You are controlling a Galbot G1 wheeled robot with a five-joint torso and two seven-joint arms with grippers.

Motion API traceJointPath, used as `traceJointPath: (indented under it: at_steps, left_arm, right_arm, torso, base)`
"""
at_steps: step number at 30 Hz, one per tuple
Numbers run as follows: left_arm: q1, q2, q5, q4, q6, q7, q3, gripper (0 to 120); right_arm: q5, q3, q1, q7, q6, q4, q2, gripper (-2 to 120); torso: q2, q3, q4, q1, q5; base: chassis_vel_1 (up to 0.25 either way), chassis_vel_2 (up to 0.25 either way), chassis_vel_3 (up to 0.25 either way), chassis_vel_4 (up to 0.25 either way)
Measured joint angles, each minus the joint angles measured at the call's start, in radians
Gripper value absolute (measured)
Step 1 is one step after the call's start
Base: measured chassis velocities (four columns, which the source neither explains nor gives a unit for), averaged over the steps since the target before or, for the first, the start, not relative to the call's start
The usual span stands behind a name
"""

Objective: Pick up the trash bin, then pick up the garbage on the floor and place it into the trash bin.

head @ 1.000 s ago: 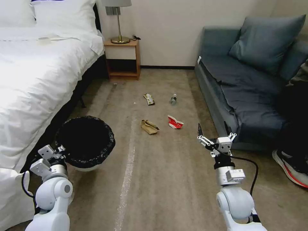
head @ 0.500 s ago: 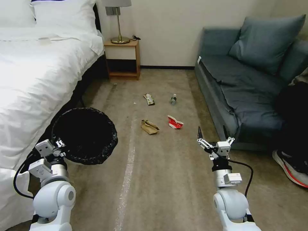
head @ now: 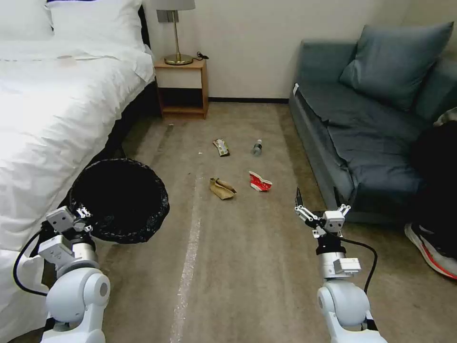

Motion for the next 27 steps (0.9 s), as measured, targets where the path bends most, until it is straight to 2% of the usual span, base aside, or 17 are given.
traceJointPath:
  at_steps: [27]
  left_arm:
    - [0.013,-0.008,0.005,-0.003,-0.012,0.003,0.001,4]
  right_arm:
    - [-0.005,0.003,-0.010,-0.007,0.005,0.008,0.008,100]
  torso:
    - [0.000,0.000,0.0000,0.000,0.0000]
  base:
    - [-0.016,0.020,0.020,-0.019]
